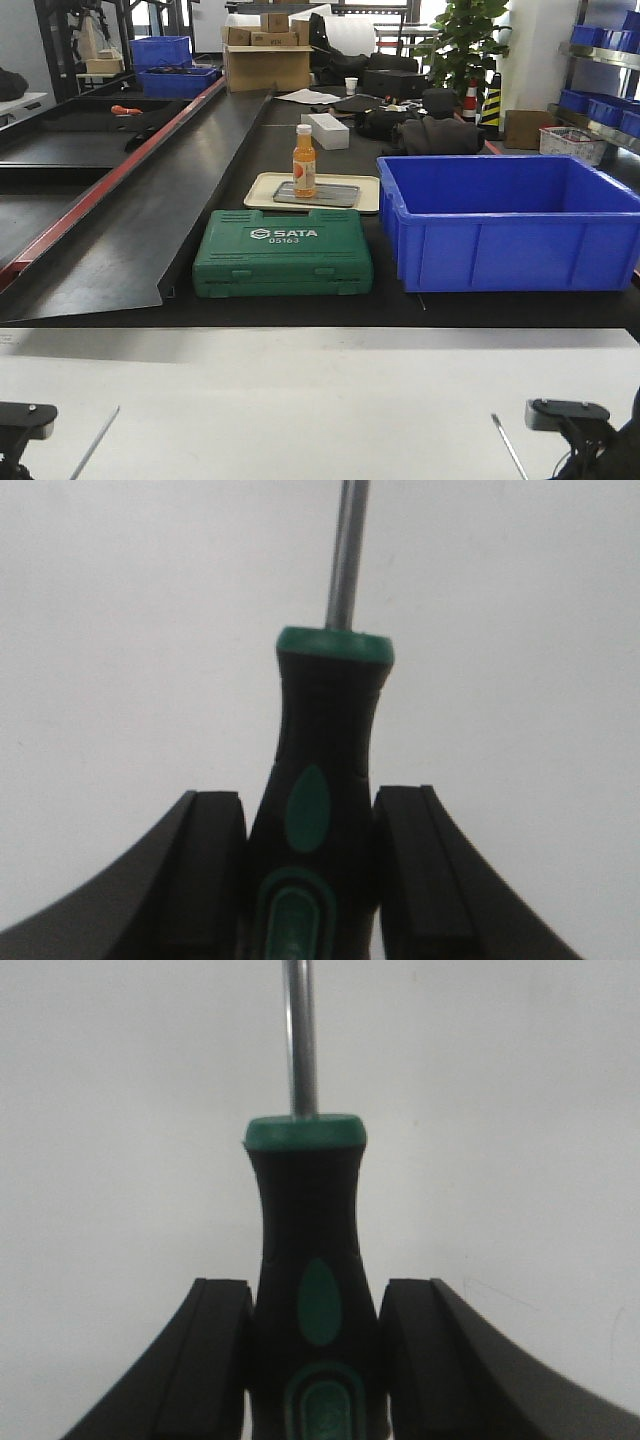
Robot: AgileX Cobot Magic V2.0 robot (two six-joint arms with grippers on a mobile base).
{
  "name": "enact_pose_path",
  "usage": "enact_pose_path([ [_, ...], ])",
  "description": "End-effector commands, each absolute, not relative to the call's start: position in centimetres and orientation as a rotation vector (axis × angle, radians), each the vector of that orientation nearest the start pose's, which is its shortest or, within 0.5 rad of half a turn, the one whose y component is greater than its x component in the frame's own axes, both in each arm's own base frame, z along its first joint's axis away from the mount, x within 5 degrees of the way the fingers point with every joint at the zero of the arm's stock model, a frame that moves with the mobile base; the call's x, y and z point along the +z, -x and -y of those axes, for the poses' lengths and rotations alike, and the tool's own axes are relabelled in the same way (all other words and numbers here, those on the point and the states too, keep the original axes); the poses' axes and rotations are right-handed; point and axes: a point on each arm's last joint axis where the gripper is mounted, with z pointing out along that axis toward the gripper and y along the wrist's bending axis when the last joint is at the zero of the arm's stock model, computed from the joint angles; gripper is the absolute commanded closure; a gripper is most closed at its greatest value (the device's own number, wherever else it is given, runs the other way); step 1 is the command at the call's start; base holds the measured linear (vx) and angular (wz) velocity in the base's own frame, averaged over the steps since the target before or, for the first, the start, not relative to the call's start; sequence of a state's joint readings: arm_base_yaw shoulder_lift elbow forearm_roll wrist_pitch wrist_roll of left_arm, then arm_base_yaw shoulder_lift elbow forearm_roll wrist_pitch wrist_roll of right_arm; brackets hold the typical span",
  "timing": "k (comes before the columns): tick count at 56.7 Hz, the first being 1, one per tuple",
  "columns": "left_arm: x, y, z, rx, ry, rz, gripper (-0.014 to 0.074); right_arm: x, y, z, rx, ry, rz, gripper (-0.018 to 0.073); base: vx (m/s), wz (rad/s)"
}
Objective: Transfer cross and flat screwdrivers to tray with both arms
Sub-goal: 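Close left and right grippers around each screwdriver's green-black handle, then lift both held screwdrivers up off the table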
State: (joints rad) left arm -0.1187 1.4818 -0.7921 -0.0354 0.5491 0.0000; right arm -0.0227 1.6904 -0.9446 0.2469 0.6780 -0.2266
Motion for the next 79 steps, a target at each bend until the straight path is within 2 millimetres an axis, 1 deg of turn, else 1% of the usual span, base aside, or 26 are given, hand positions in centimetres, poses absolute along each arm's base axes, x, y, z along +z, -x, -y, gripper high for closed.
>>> enact_pose_path([
  [1, 23.8, -26.2, 3.5, -0.093, -0.116, -2.556, 0.0601, 22.4, -30.3, -0.9, 0.222, 0.054, -2.695, 0.0568, 0.00, 0.00],
  [9, 26.7, -24.8, 3.3, -0.103, -0.112, -2.441, 0.0601, 26.6, -28.6, -1.0, 0.214, 0.065, -2.553, 0.0568, 0.00, 0.00],
  [16, 29.3, -23.2, 3.1, -0.111, -0.108, -2.330, 0.0601, 30.4, -26.6, -1.0, 0.186, 0.091, -2.397, 0.0568, 0.00, 0.00],
  [20, 30.9, -22.0, 3.0, -0.117, -0.104, -2.252, 0.0601, 32.8, -24.9, -1.0, 0.173, 0.112, -2.292, 0.0568, 0.00, 0.00],
  [27, 33.8, -19.8, 2.7, -0.125, -0.097, -2.090, 0.0601, 36.3, -21.9, -1.4, 0.181, 0.146, -2.107, 0.0568, 0.00, 0.00],
  [30, 35.0, -18.7, 2.5, -0.132, -0.092, -2.012, 0.0601, 37.5, -20.7, -1.5, 0.180, 0.172, -2.041, 0.0568, 0.00, 0.00],
  [35, 37.0, -16.7, 2.3, -0.139, -0.085, -1.886, 0.0601, 39.8, -18.0, -1.8, 0.174, 0.212, -1.896, 0.0568, 0.00, 0.00],
  [38, 37.9, -15.5, 2.1, -0.142, -0.083, -1.825, 0.0601, 40.8, -16.6, -2.0, 0.176, 0.223, -1.824, 0.0568, 0.00, 0.00],
  [46, 39.5, -12.7, 1.8, -0.147, -0.079, -1.712, 0.0601, 42.0, -13.3, -2.1, 0.149, 0.257, -1.674, 0.0568, 0.00, 0.00],
  [54, 40.7, -9.8, 1.4, -0.152, -0.075, -1.601, 0.0601, 42.4, -10.0, -2.2, 0.117, 0.272, -1.570, 0.0568, 0.00, 0.00],
  [60, 41.1, -8.4, 1.2, -0.144, -0.083, -1.553, 0.0601, 42.6, -8.3, -2.2, 0.108, 0.272, -1.521, 0.0568, 0.00, 0.00],
  [66, 41.3, -7.8, 1.2, -0.145, -0.082, -1.530, 0.0601, 42.8, -7.6, -2.2, 0.097, 0.269, -1.490, 0.0568, 0.00, 0.00],
  [79, 41.3, -7.8, 1.2, -0.145, -0.082, -1.530, 0.0601, 43.2, -7.6, -2.1, 0.116, 0.228, -1.452, 0.0568, 0.00, 0.00],
])
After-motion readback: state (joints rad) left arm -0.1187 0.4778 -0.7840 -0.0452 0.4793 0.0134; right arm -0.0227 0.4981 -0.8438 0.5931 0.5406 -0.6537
